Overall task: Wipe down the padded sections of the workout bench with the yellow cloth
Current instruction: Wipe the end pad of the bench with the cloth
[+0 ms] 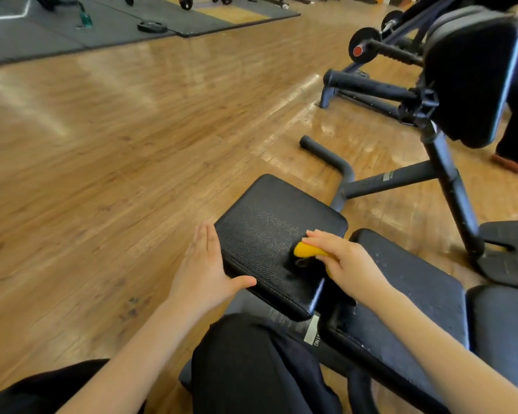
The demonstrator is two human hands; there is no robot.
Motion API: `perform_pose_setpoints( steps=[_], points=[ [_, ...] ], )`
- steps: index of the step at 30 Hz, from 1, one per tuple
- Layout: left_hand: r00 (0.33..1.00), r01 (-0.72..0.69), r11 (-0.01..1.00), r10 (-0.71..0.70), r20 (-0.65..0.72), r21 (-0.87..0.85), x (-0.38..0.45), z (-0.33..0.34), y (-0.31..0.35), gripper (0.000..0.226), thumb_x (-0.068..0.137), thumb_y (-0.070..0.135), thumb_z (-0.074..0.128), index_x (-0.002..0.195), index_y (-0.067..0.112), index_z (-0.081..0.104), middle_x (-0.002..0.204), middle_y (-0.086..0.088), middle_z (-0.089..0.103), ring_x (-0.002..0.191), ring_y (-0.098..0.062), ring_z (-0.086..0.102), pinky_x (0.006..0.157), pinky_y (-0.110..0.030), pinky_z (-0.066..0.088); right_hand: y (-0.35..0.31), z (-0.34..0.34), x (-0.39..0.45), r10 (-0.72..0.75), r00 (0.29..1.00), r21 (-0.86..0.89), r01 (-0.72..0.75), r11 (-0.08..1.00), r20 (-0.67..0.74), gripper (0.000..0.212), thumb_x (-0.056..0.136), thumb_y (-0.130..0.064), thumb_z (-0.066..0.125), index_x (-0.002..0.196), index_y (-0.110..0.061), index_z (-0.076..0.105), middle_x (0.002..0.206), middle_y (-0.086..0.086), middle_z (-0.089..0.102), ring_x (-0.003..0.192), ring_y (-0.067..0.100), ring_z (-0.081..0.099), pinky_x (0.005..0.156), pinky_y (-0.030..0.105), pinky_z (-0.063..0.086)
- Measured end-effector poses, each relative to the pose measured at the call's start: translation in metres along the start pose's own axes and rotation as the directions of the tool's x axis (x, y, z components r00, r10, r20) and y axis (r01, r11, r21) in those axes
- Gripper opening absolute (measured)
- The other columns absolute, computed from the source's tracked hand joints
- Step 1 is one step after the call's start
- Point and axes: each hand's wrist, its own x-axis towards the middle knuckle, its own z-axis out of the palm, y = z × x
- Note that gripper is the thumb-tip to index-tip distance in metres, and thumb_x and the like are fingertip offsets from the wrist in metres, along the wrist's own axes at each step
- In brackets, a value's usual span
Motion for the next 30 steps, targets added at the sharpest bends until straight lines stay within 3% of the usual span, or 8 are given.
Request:
perform_pose_setpoints(
  steps=[4,9,12,15,19,25,27,30],
  points=[
    [0.999,-0.005,1.000,0.006,0.043,-0.021,0.000,-0.004,0.002,0.123,0.072,0.069,0.057,0.144,0.009,-0.021,0.153,-0.005,-0.026,0.141,-0.016,-0.021,0.116,-0.032,0.000,-0.039,0.012,0.071,-0.023,0.996,0.023,0.025,0.999,-0.085,0.041,0.091,0.000,0.048,0.129,-0.015,0.051,0.141,0.001,0.046,0.137,0.016,0.032,0.113,0.028,0.022],
    [0.999,0.017,0.999,-0.015,0.044,-0.031,0.003,-0.005,0.002,0.119,0.073,0.071,0.053,0.145,0.010,-0.020,0.154,-0.004,-0.025,0.141,-0.016,-0.021,0.117,-0.033,0.000,-0.061,0.046,0.122,-0.034,0.992,-0.127,0.049,0.991,0.120,0.042,0.095,-0.014,0.045,0.137,-0.019,0.041,0.148,-0.003,0.035,0.141,0.014,0.021,0.114,0.032,0.021],
    [0.999,0.011,1.000,-0.012,0.033,0.017,0.005,-0.005,0.003,0.119,0.072,0.074,0.049,0.145,0.008,-0.019,0.154,-0.007,-0.023,0.142,-0.018,-0.020,0.115,-0.033,-0.003,-0.045,0.039,0.106,0.014,0.991,-0.115,0.002,0.993,0.133,0.043,0.095,-0.014,0.046,0.138,-0.019,0.041,0.149,-0.004,0.033,0.141,0.012,0.020,0.114,0.029,0.019],
    [1.000,0.007,0.997,-0.008,0.008,0.071,0.003,-0.005,0.004,0.119,0.073,0.076,0.046,0.145,0.007,-0.019,0.154,-0.008,-0.023,0.142,-0.019,-0.021,0.112,-0.031,-0.007,-0.014,0.020,0.053,0.110,0.993,-0.099,-0.104,0.990,0.053,0.043,0.094,-0.009,0.047,0.135,-0.018,0.044,0.147,-0.006,0.036,0.140,0.011,0.023,0.116,0.026,0.016],
    [1.000,-0.014,0.994,0.015,-0.007,0.109,0.001,-0.006,0.007,0.115,0.076,0.074,0.044,0.145,0.007,-0.019,0.153,-0.009,-0.025,0.141,-0.021,-0.022,0.110,-0.030,-0.010,0.005,0.009,0.001,0.188,0.977,-0.121,-0.200,0.972,-0.097,0.041,0.092,-0.006,0.048,0.131,-0.020,0.049,0.143,-0.005,0.042,0.138,0.013,0.029,0.107,0.016,0.014],
    [1.000,-0.015,0.996,0.013,0.020,0.088,0.000,-0.005,0.007,0.115,0.076,0.073,0.046,0.144,0.007,-0.019,0.153,-0.009,-0.024,0.141,-0.021,-0.022,0.112,-0.031,-0.008,-0.026,0.010,0.068,0.105,0.981,-0.063,-0.117,0.991,-0.165,0.039,0.093,-0.005,0.046,0.131,-0.014,0.050,0.143,0.003,0.043,0.138,0.017,0.031,0.112,0.025,0.018],
    [0.999,-0.025,0.997,0.023,0.027,0.077,0.001,-0.005,0.005,0.115,0.076,0.073,0.046,0.145,0.007,-0.018,0.154,-0.008,-0.023,0.141,-0.021,-0.022,0.113,-0.032,-0.007,-0.040,0.016,0.100,0.052,0.992,-0.088,-0.063,0.994,-0.114,0.041,0.094,-0.007,0.045,0.134,-0.016,0.047,0.146,0.002,0.040,0.139,0.018,0.028,0.113,0.028,0.019],
    [0.999,-0.011,0.997,0.008,0.033,0.071,0.003,-0.005,0.005,0.115,0.075,0.074,0.046,0.145,0.008,-0.018,0.154,-0.008,-0.023,0.141,-0.020,-0.022,0.115,-0.033,-0.005,-0.050,0.031,0.130,-0.013,0.997,-0.160,0.026,0.987,0.077,0.041,0.095,-0.015,0.045,0.136,-0.018,0.041,0.147,0.000,0.037,0.140,0.018,0.023,0.112,0.033,0.024]
  ],
)
